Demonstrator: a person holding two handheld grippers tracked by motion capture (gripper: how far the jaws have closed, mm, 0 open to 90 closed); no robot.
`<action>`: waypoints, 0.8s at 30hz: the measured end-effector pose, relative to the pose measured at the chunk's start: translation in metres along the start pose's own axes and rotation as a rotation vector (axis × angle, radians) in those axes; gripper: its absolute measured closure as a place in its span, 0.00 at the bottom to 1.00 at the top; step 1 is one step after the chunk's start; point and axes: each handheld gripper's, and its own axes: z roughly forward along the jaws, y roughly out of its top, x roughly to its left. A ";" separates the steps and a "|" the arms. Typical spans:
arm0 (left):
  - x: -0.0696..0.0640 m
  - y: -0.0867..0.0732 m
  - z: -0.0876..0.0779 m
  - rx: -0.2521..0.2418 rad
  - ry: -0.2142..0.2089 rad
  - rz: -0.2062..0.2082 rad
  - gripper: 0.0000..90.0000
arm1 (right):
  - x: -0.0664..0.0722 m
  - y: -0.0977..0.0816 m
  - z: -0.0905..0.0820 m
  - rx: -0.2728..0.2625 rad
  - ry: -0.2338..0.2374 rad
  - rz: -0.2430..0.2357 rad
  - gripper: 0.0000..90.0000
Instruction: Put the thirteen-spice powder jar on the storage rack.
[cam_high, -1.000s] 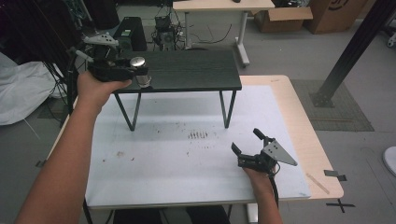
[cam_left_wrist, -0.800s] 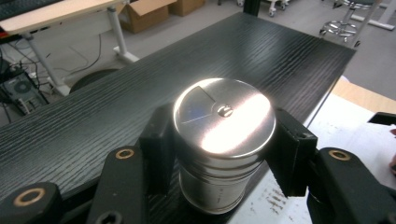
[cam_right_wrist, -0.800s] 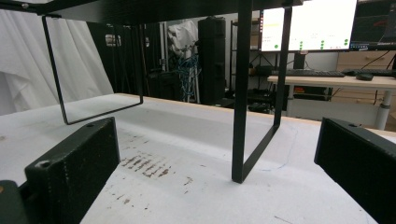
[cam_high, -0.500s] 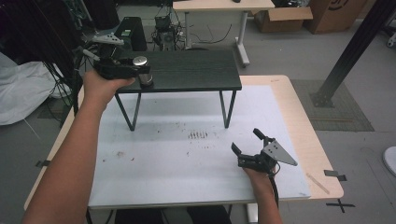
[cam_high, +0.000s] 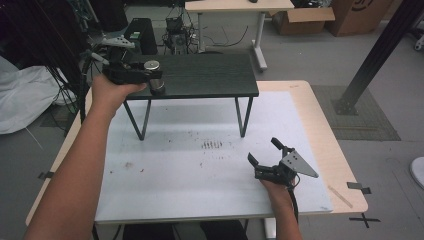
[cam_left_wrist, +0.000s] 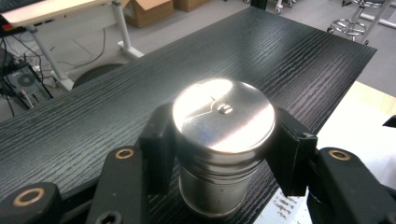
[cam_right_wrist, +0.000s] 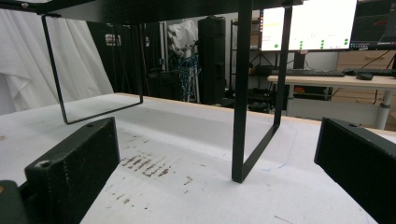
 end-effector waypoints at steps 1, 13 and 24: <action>0.000 0.000 0.000 0.000 0.001 0.001 0.55 | 0.000 0.000 0.000 0.000 0.000 0.000 0.00; -0.001 -0.001 0.002 0.007 0.000 0.002 0.42 | 0.000 0.000 0.000 -0.001 -0.001 0.004 0.00; -0.003 0.000 -0.005 -0.028 0.014 -0.007 0.34 | -0.001 0.000 0.000 -0.002 0.000 0.008 0.00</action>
